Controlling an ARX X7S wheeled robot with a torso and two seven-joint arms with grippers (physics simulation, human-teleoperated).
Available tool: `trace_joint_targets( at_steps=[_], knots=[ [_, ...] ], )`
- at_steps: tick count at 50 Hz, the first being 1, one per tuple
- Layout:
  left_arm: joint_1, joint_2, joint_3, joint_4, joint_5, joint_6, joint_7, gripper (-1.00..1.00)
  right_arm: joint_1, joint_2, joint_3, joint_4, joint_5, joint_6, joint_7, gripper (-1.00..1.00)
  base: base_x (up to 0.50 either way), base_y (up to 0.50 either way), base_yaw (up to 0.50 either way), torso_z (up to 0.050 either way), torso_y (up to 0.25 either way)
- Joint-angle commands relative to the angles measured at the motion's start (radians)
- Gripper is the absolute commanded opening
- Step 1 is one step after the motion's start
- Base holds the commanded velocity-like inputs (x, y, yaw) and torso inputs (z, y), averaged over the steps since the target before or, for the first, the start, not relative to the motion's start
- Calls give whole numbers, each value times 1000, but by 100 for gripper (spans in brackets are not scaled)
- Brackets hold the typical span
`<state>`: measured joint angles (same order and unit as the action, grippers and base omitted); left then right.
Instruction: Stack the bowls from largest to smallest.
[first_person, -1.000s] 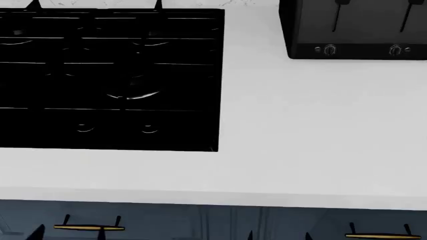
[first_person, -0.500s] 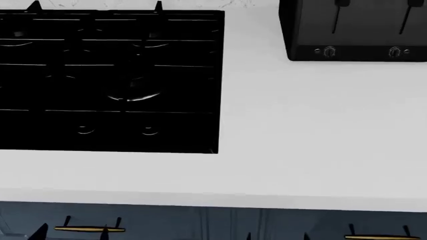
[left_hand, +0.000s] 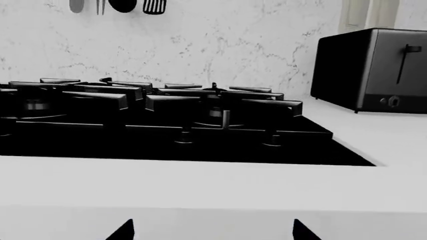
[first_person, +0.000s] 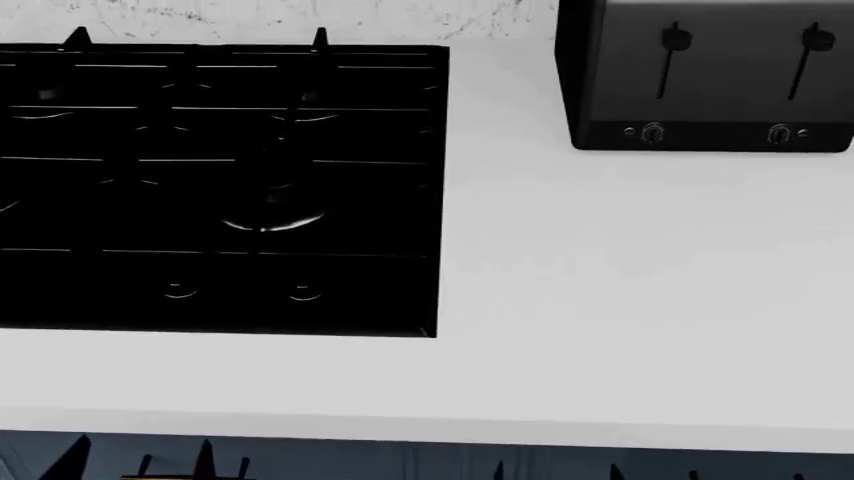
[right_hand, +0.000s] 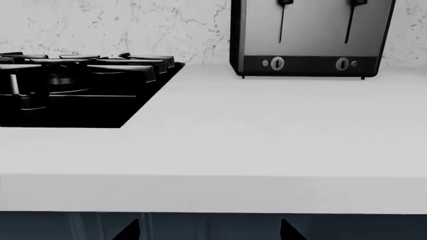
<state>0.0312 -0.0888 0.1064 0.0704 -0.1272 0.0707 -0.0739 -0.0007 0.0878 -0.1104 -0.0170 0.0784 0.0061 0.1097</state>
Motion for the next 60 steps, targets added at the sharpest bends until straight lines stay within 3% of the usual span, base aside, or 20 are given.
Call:
trace_joint_targets(
  at_steps=[1,11,16,20,21,22,24,25,38,53,56,60],
  knots=[
    [7,-17,18,37,-11,-11,-17,100,-5,17,-16,-40,11,24,20,100,0,0,0,50,0],
    [1,-49,11,174,-44,-98,-36,100,-8,50,-26,-211,1,141,45,100,0,0,0,50,0],
    [-29,-82,1,321,-73,-267,-65,100,30,79,-22,-321,-8,258,53,100,0,0,0,32,0],
    [-108,-105,-15,450,-111,-454,-100,100,84,100,-5,-402,0,371,55,100,0,0,0,0,0],
    [-258,-173,-102,600,-239,-604,-145,100,234,161,55,-535,39,521,37,100,0,0,0,0,0],
    [-386,-174,-111,629,-253,-754,-152,100,252,161,61,-544,47,648,36,100,0,0,0,0,0],
    [-402,-175,-117,634,-264,-874,-157,100,264,164,64,-549,51,667,36,100,0,0,0,0,0],
    [-526,-203,-115,620,-311,-971,-130,100,372,198,59,-543,56,773,16,100,0,0,0,0,0],
    [-678,-228,-145,553,-367,-1070,-115,100,506,231,65,-512,76,883,-5,100,1,0,0,0,0],
    [-841,-231,-116,322,-316,-1027,-107,100,760,281,76,-378,101,1019,-51,100,0,0,0,0,0],
    [-856,-258,-75,297,-283,-968,-77,100,802,290,69,-351,99,1029,-56,100,0,0,0,0,0],
    [-881,-270,-78,315,-307,-1008,-64,100,852,290,74,-326,103,1033,-61,100,0,0,0,0,0]
  ],
)
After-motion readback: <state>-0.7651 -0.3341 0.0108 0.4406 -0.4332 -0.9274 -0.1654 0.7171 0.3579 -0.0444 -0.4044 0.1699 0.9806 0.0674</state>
